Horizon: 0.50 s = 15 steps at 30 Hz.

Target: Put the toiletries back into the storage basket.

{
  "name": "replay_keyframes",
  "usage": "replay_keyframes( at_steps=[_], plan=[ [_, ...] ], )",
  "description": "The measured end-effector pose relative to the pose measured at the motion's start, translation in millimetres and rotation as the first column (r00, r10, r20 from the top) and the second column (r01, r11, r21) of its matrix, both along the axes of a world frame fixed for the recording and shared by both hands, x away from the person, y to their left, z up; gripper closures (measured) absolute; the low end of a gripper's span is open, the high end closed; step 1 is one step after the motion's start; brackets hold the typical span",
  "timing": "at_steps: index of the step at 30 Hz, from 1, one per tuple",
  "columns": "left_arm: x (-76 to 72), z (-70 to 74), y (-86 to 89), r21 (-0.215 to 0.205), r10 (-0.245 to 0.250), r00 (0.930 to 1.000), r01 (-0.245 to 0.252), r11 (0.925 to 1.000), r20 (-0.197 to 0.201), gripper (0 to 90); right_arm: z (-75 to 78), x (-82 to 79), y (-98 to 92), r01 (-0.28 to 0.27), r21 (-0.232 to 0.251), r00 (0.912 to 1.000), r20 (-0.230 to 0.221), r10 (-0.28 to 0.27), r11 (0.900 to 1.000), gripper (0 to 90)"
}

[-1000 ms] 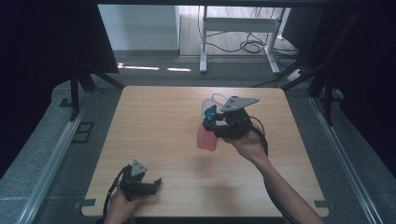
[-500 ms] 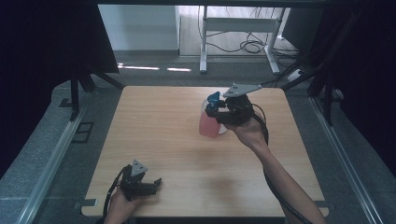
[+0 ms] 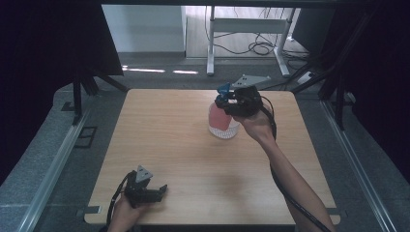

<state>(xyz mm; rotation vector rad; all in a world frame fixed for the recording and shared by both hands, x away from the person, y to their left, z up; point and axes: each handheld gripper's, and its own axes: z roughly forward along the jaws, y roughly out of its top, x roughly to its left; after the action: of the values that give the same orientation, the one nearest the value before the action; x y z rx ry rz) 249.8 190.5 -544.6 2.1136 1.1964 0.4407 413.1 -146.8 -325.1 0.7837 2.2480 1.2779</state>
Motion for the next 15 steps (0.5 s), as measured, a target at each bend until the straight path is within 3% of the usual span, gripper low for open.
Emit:
replay_keyframes(
  at_steps=[15],
  plan=[
    [0.2, -0.2, -0.3, -0.002, -0.001, 1.0, 0.001, 1.0, 0.002, 11.2, -9.1, 30.0, -7.4, 0.063, 0.004, 0.998, -0.003, -0.063, 0.998, 52.6]
  ],
)
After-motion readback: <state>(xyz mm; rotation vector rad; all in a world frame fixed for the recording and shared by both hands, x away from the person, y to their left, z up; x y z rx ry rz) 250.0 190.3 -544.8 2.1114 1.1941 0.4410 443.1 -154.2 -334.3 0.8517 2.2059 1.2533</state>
